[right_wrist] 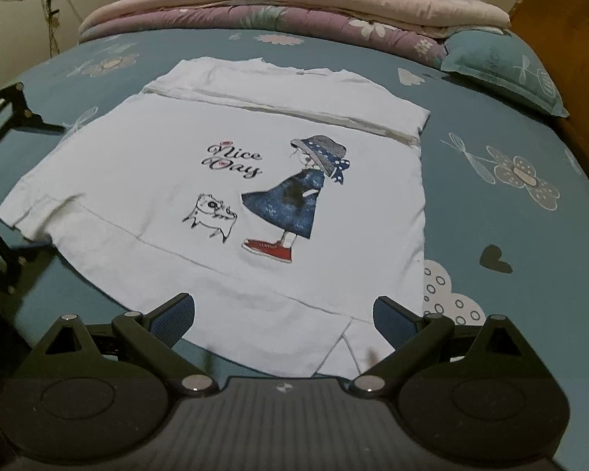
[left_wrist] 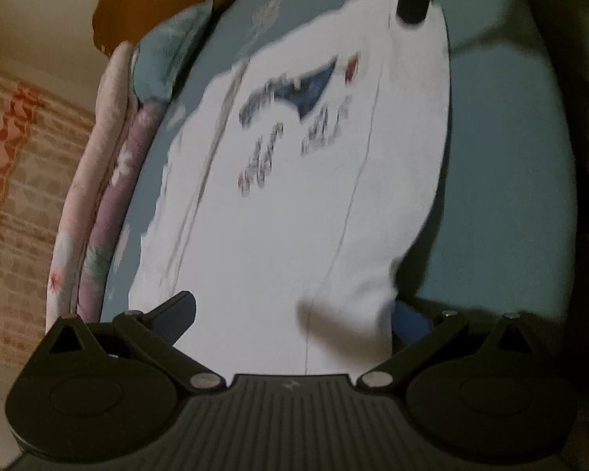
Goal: Fold clothes
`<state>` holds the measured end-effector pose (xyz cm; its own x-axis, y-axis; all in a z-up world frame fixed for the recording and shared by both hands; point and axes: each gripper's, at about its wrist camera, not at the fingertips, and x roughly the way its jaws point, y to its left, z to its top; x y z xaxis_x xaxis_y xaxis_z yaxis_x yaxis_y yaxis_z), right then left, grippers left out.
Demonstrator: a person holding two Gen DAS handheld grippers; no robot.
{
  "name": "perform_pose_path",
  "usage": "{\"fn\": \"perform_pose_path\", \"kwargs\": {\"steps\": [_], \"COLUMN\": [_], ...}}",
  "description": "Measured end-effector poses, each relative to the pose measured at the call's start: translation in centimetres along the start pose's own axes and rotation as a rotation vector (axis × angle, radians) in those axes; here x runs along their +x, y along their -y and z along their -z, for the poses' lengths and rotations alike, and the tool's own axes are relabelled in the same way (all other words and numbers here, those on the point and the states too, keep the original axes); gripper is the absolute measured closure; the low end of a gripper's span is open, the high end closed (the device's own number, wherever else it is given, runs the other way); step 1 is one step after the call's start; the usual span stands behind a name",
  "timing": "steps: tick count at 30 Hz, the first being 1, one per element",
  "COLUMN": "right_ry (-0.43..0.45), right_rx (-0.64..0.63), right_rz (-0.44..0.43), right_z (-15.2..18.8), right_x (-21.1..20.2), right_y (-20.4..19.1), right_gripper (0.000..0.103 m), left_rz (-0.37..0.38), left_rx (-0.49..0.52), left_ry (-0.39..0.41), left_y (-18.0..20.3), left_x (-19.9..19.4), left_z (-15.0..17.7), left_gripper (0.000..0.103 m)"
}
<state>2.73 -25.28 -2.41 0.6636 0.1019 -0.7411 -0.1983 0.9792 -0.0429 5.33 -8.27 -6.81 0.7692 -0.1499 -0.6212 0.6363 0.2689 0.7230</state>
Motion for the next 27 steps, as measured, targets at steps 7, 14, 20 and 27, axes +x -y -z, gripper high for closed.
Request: {"fn": "perform_pose_path", "kwargs": {"steps": [7,14,20,27], "right_ry": [0.032,0.070,0.069,0.228], "right_rx": [-0.054,-0.260,-0.526,-0.625], "right_rz": [-0.028,-0.130,0.009,0.211], "right_z": [-0.6,-1.4,-0.8,-0.5], "right_x": [-0.4,0.7,4.9,4.5], "right_y": [-1.3,-6.0,-11.8,-13.4], "right_gripper": [0.003,0.003,0.002,0.000], "left_rz": [-0.026,-0.017,0.000,0.056], "left_rx": [-0.009,-0.131,-0.171,-0.144], "left_ry": [0.048,0.054,0.052,0.048], "left_y": [0.2,-2.3,-2.6,-1.5], "left_x": [0.6,0.6,0.3,0.1], "left_z": [-1.5,-1.5,-1.1,-0.3], "left_gripper": [0.000,0.000,0.000,0.001]}}
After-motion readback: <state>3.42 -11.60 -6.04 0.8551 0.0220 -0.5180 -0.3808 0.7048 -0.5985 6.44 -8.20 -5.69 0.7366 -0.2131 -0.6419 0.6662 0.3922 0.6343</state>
